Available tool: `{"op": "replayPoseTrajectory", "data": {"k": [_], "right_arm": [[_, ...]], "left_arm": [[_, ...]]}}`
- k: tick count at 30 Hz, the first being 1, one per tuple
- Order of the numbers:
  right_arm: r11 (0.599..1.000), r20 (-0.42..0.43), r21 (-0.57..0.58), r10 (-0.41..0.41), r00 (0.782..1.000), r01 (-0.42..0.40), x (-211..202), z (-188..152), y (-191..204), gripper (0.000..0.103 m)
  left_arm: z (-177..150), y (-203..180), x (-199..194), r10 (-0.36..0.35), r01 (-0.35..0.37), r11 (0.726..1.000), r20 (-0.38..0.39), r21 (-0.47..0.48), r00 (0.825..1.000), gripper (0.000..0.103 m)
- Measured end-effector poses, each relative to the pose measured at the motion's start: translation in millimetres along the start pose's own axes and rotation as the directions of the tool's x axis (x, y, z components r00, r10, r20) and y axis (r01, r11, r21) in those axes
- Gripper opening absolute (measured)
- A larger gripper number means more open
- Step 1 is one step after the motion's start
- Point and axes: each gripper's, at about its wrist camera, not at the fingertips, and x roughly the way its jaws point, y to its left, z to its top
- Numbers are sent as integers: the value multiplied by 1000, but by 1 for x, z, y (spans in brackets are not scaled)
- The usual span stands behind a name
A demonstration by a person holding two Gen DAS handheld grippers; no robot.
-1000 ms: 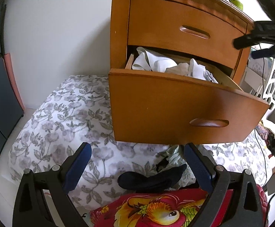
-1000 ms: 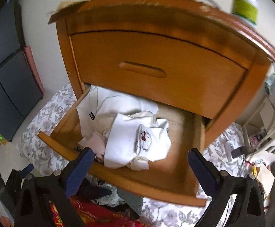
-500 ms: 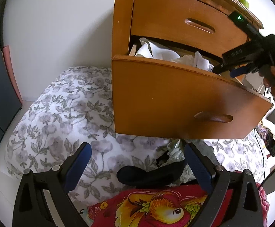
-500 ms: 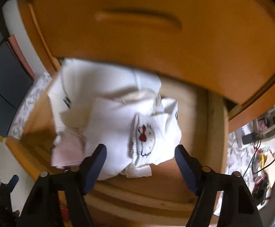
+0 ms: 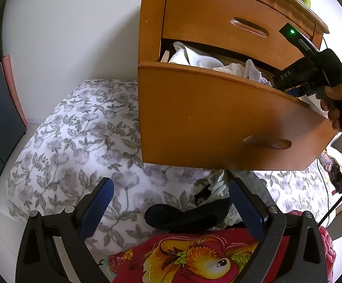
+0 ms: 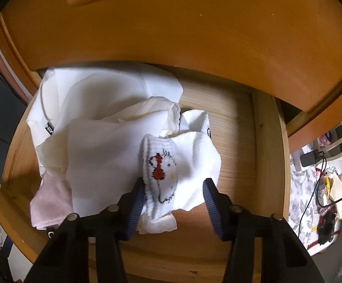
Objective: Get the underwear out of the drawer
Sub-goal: 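Grasp the white cartoon-print sock with the right gripper and lift it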
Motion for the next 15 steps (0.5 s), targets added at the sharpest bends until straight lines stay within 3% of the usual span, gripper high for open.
{"op": "replayPoseTrajectory", "data": {"k": [8, 15], "right_arm": [[999, 8, 39, 30, 1000, -30, 1, -2, -7, 15], [998, 27, 51, 31, 999, -33, -10, -4, -17, 12]], "left_arm": [[0, 0, 1, -1, 1, 1000, -6, 2, 1000, 98], [-1, -1, 2, 2, -2, 1000, -12, 7, 1000, 98]]}}
